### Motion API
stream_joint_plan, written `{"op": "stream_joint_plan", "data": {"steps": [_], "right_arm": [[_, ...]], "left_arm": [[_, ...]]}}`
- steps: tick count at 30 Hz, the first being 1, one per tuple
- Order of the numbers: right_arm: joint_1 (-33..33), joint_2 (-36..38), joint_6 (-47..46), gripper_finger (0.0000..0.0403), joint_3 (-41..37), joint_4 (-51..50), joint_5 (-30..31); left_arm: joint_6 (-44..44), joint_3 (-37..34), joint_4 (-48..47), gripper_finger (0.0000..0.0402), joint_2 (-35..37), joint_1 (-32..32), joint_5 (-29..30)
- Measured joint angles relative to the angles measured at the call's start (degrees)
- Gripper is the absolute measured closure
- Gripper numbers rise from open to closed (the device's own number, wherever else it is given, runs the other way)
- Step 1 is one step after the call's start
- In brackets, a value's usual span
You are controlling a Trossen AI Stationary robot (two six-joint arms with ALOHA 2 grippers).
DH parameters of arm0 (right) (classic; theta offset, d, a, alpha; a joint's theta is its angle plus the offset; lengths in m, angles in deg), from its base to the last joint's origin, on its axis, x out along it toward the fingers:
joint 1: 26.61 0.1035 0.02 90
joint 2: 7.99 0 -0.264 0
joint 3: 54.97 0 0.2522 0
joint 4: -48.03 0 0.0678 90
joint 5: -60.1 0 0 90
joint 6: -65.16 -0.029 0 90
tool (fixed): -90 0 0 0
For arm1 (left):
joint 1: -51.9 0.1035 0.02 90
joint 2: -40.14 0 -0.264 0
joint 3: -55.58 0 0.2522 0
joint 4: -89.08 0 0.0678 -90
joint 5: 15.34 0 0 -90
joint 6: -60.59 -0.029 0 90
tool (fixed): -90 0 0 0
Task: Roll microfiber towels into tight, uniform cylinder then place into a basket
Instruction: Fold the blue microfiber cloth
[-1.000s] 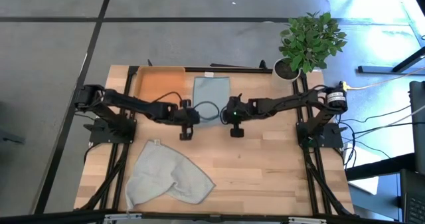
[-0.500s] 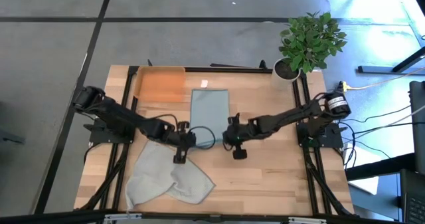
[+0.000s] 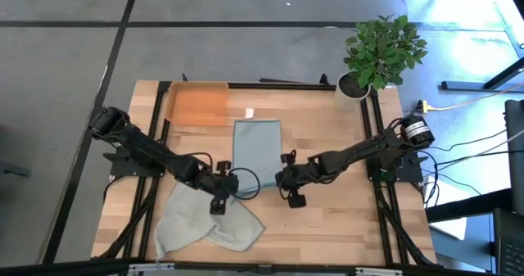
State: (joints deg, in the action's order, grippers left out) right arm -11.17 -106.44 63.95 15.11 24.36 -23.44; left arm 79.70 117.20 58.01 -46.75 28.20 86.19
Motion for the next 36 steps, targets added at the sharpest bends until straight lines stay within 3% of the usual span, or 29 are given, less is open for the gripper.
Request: {"op": "stream_joint_plan", "data": {"steps": [14,21,29,36], "right_arm": [[-2.1,0.0,0.4,0.0396,0.0,0.1,1.6],[-4.1,0.0,0.4,0.0396,0.0,0.2,2.1],[-4.7,0.0,0.4,0.0396,0.0,0.3,2.2],[-4.7,0.0,0.4,0.0396,0.0,0.3,3.5]], "left_arm": [[-0.2,0.0,4.1,0.0307,-0.1,0.3,0.4],[-2.4,0.0,9.3,0.0306,-4.4,0.3,4.1],[-4.1,0.0,11.0,0.0305,-7.3,0.3,4.5],[2.8,0.0,11.0,0.0304,-7.3,0.3,4.5]]}}
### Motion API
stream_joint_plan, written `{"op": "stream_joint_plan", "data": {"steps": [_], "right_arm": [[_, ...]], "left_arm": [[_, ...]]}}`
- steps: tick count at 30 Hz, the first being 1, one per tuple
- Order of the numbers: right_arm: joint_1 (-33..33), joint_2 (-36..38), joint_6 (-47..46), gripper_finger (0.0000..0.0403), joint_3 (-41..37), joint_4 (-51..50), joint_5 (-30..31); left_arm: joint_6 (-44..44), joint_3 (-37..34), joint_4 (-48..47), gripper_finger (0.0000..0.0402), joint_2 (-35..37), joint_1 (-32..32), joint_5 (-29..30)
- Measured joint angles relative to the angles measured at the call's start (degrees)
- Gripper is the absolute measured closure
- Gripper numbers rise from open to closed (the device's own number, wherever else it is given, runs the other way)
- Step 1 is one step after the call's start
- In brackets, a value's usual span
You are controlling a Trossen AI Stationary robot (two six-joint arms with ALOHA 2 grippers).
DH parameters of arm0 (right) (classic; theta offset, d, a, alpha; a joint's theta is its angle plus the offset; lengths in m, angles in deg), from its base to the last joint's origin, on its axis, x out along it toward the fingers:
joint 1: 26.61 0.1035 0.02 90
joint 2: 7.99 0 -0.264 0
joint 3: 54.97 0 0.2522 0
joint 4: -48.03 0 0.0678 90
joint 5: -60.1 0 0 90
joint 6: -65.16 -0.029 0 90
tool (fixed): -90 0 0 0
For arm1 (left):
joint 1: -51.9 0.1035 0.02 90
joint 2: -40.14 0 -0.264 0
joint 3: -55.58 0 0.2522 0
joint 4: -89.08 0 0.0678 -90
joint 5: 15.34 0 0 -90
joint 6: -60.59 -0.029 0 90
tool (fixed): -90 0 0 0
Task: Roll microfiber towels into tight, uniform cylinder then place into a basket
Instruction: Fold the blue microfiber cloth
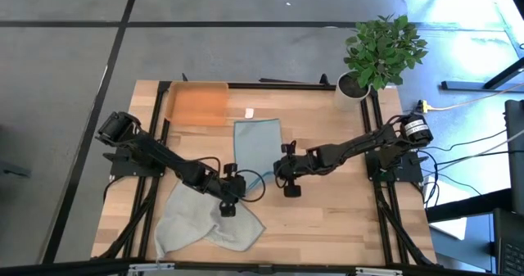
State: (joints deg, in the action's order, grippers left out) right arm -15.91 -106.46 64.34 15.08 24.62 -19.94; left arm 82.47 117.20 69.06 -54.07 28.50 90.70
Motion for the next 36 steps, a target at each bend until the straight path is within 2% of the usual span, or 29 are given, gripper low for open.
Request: {"op": "stream_joint_plan", "data": {"steps": [13,21,24,30,36], "right_arm": [[0.0,0.0,0.0,0.0396,0.0,0.0,0.1],[-0.2,0.0,0.0,0.0396,0.0,0.0,3.0],[-0.2,0.0,-0.2,0.0396,0.0,0.0,3.0],[-0.2,0.0,-0.3,0.0396,0.0,0.0,3.0],[-0.2,0.0,-0.4,0.0396,0.0,0.0,3.0]], "left_arm": [[0.4,0.0,-2.9,0.0308,0.0,0.1,2.6],[-2.9,0.0,-3.7,0.0314,0.0,0.4,4.5],[-2.9,0.0,-4.1,0.033,0.0,1.1,4.0],[-3.0,0.0,-5.6,0.0394,0.0,1.6,2.6],[-2.9,0.0,-5.7,0.04,0.0,1.6,2.9]]}}
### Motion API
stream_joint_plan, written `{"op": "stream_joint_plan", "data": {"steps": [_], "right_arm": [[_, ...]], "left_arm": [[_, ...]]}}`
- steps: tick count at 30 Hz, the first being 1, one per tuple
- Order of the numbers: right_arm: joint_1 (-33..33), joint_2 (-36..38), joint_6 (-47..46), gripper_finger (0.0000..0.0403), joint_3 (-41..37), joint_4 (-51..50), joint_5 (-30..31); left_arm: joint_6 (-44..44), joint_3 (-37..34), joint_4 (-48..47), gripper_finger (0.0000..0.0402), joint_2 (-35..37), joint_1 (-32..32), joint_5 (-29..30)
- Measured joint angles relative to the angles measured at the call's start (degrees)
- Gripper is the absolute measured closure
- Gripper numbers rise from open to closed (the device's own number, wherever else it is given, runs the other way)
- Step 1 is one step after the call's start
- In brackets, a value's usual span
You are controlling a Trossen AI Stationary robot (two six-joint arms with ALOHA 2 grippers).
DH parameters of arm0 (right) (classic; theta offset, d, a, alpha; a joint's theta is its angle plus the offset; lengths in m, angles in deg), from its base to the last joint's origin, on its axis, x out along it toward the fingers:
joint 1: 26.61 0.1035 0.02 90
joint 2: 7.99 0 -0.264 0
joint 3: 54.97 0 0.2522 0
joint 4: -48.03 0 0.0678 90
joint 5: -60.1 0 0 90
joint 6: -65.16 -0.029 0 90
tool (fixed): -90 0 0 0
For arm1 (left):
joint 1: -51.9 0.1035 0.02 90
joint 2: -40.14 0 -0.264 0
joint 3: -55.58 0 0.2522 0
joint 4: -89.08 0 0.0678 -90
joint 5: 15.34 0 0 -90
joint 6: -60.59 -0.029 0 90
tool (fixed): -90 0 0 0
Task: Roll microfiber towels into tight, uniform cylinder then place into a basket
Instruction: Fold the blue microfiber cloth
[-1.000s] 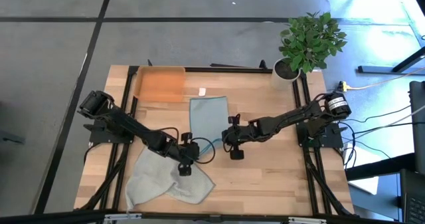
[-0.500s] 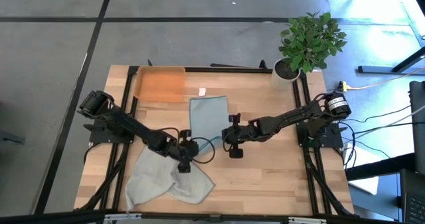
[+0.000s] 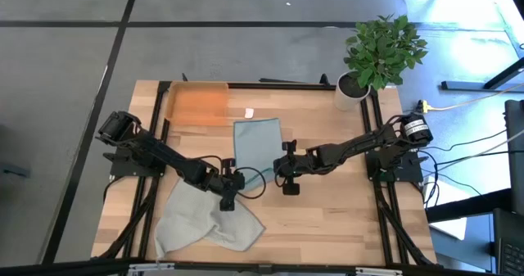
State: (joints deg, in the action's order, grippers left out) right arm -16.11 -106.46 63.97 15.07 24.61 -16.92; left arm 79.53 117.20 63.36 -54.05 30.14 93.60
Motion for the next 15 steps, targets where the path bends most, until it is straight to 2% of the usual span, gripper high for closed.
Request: {"op": "stream_joint_plan", "data": {"steps": [6,15], "right_arm": [[0.0,0.0,0.1,0.0396,0.0,0.0,0.0],[0.0,-0.1,0.4,0.0395,3.8,-4.4,1.9]], "left_arm": [[0.7,0.0,0.0,0.0401,0.0,0.0,0.3],[1.9,0.0,-1.2,0.0401,0.7,-0.1,7.2]]}}
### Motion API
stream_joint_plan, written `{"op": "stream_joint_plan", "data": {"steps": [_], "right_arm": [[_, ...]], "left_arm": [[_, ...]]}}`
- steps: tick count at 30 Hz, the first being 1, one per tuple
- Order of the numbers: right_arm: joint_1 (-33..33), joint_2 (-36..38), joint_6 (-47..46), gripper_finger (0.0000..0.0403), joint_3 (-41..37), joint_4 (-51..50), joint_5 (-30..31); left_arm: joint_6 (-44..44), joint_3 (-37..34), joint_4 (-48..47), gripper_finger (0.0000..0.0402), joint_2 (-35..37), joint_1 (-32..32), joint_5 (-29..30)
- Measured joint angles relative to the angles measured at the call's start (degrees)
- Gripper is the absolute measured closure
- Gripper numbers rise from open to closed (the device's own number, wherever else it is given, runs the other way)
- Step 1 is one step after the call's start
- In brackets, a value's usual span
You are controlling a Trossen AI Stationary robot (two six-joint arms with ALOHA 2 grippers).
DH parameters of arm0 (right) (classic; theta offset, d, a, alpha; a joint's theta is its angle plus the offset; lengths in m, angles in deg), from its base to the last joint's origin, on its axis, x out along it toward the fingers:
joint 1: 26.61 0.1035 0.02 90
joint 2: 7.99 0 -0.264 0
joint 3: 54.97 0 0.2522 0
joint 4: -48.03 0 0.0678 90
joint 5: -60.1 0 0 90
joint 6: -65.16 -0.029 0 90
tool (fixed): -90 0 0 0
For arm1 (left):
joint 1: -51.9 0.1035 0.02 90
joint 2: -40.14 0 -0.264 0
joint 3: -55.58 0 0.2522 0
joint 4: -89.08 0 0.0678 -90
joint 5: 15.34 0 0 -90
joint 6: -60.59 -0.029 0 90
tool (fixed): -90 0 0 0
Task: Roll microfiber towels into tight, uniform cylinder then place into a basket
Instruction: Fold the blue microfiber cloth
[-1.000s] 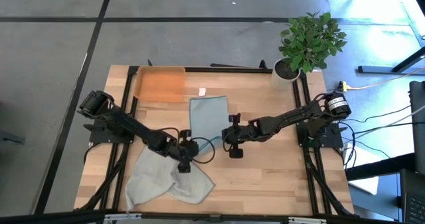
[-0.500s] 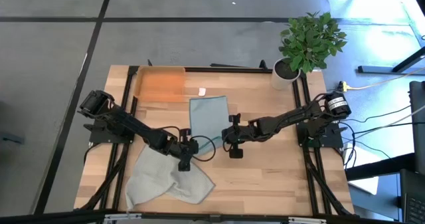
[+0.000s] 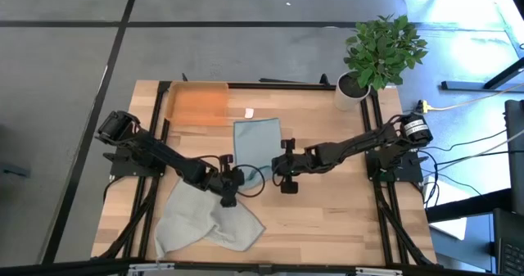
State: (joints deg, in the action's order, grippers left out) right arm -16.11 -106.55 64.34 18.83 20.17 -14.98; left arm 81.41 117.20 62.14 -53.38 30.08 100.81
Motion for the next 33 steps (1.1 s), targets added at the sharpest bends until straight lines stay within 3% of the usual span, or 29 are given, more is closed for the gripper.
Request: {"op": "stream_joint_plan", "data": {"steps": [11,20,33], "right_arm": [[-1.0,0.0,-0.3,0.0395,3.7,-5.6,9.9],[-5.9,0.0,-0.3,0.0395,3.8,-5.5,18.0],[-16.5,0.0,5.3,0.0395,3.3,-1.4,13.1]], "left_arm": [[-0.9,0.0,-4.9,0.0401,6.5,1.9,7.6],[-5.3,0.0,-5.3,0.0401,6.7,11.6,11.0],[-9.4,0.1,-5.1,0.0401,6.5,23.2,7.9]]}}
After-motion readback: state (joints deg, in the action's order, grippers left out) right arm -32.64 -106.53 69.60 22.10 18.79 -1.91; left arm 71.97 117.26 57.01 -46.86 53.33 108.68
